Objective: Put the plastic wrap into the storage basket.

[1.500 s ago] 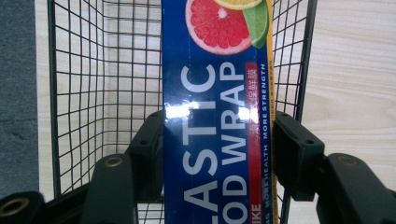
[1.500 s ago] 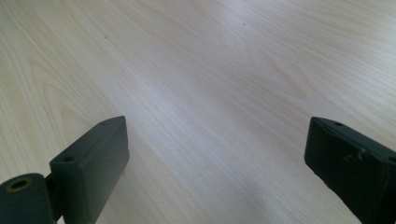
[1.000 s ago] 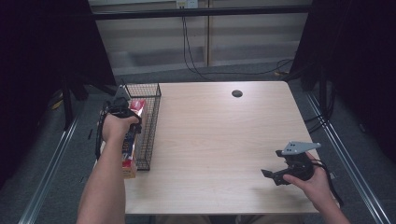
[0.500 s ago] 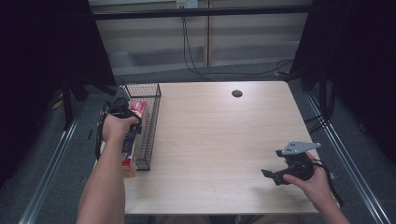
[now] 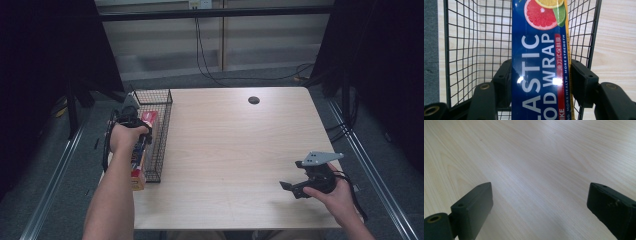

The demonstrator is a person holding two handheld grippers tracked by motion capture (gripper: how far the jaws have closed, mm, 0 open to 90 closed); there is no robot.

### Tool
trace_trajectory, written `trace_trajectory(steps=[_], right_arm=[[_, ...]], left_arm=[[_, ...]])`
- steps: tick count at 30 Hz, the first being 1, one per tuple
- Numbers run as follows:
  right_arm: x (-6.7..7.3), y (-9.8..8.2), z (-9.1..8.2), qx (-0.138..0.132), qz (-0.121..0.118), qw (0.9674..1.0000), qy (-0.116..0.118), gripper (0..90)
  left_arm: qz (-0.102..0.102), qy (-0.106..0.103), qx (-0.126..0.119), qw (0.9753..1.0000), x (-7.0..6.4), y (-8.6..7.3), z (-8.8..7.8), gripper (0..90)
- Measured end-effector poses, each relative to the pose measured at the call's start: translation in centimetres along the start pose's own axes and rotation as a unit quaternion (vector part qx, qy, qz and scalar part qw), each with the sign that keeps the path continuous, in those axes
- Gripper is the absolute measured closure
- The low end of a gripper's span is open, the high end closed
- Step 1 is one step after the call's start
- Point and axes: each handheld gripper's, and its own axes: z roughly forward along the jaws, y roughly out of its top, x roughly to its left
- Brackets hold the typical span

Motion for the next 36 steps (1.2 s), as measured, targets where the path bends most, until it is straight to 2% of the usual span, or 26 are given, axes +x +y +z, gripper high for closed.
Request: trace_trajectory(steps=[7, 9, 10, 11, 14, 23, 25, 26, 28, 29, 30, 36], right_arm=[[0.05, -0.01, 0.08, 0.001, 0.000, 1.0000, 0.002, 6.6], [0.05, -0.01, 0.05, 0.001, 0.000, 1.0000, 0.001, 6.6], [0.05, -0.01, 0.05, 0.001, -0.001, 1.0000, 0.000, 6.6], [0.06, 0.00, 0.04, 0.001, 0.001, 1.0000, 0.001, 6.6], [0.11, 0.00, 0.00, 0.002, 0.001, 1.0000, 0.000, 6.7], [0.10, -0.01, 0.05, 0.001, -0.001, 1.0000, 0.003, 6.7], [0.09, -0.01, 0.04, 0.001, -0.002, 1.0000, 0.003, 6.7], [0.09, -0.01, 0.05, 0.002, -0.002, 1.0000, 0.004, 6.7], [0.11, -0.01, 0.06, 0.002, -0.002, 1.0000, 0.003, 6.7], [0.12, -0.01, 0.07, 0.003, -0.002, 1.0000, 0.004, 6.7], [0.14, 0.00, 0.07, 0.004, -0.001, 1.0000, 0.004, 6.7], [0.14, 0.08, 0.00, 0.001, -0.002, 1.0000, 0.002, 6.7]], left_arm=[[-0.008, -0.002, -0.007, 0.9999, 0.11, -0.09, 0.05, 42.7], [-0.003, -0.004, -0.002, 1.0000, 0.15, -0.11, -0.02, 42.4], [-0.008, -0.003, -0.006, 0.9999, 0.07, -0.15, 0.02, 42.1], [-0.002, -0.003, -0.003, 1.0000, 0.12, -0.15, -0.01, 42.0], [-0.007, -0.005, -0.009, 0.9999, 0.02, -0.23, 0.07, 41.6], [0.000, -0.005, -0.011, 0.9999, 0.10, -0.32, 0.01, 39.5], [-0.003, -0.008, -0.014, 0.9999, 0.12, -0.34, 0.01, 39.3], [-0.007, -0.010, -0.023, 0.9997, 0.13, -0.37, 0.00, 38.3], [-0.010, -0.016, -0.024, 0.9995, 0.24, -0.37, -0.25, 35.2], [-0.003, -0.011, -0.029, 0.9995, 0.40, -0.38, -0.32, 34.1], [-0.011, -0.017, -0.030, 0.9993, 0.33, -0.41, -0.32, 31.2], [-0.006, -0.029, -0.036, 0.9989, 0.47, -0.50, -0.46, 19.6]])
